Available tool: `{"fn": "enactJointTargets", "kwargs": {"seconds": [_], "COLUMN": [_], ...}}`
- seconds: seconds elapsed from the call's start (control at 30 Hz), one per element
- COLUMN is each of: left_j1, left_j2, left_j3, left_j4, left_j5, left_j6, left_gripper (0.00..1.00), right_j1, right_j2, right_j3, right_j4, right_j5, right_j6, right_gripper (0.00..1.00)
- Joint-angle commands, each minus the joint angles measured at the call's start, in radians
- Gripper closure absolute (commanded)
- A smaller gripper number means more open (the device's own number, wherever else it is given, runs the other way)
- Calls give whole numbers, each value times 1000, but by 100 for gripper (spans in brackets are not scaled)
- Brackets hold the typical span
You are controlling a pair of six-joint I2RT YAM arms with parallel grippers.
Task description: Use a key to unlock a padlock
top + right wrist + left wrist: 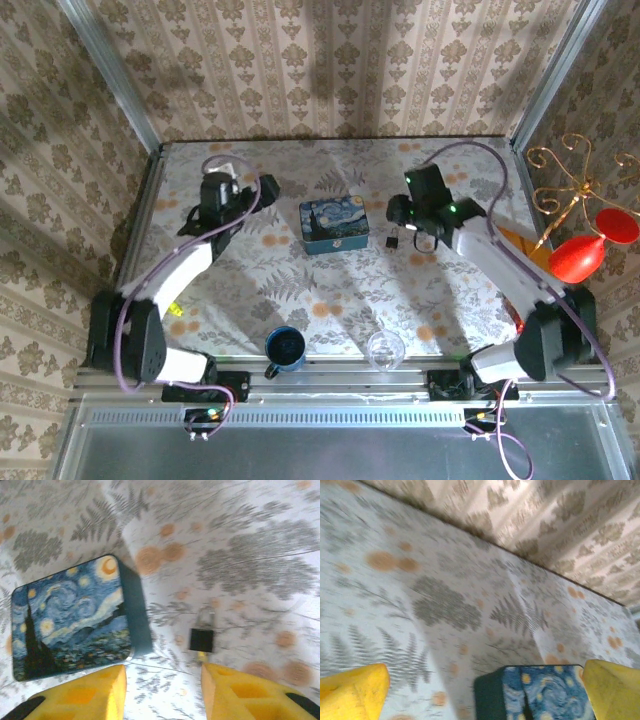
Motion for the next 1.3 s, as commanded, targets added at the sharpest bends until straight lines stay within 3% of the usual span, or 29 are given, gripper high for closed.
{"fn": "enactJointTargets", "kwargs": {"seconds": [0.0,0.07,0.17,0.33,0.37,0.7,0.93,1.07,1.27], "left_j1": [25,50,100,161,174,318,331,330,335], "left_j2": [-157,-250,-350,-422,-427,-327,-182,-87,90], "left_j3": [-90,-163,-258,-404,-431,-594,-633,-639,-646], "left_j4": [-93,-89,-69,49,81,450,666,767,967], "left_j5": [-213,-299,-345,-451,-463,-269,-146,-127,-33], "left_j6": [169,227,283,402,427,528,572,613,619], "left_gripper": [0,0,0,0,0,0,0,0,0], "right_j1": [-5,-16,-31,-39,-43,-113,-151,-153,-154], "right_j2": [-141,-231,-346,-495,-519,-547,-543,-506,-493], "right_j3": [-101,-166,-247,-361,-386,-486,-535,-553,-735], "right_j4": [-73,-63,-28,24,52,131,233,272,656], "right_j5": [192,238,274,350,352,403,390,476,462], "right_j6": [-7,-16,-37,-57,-73,-77,-81,-56,-278], "right_gripper": [54,50,35,22,1,0,0,0,0]}}
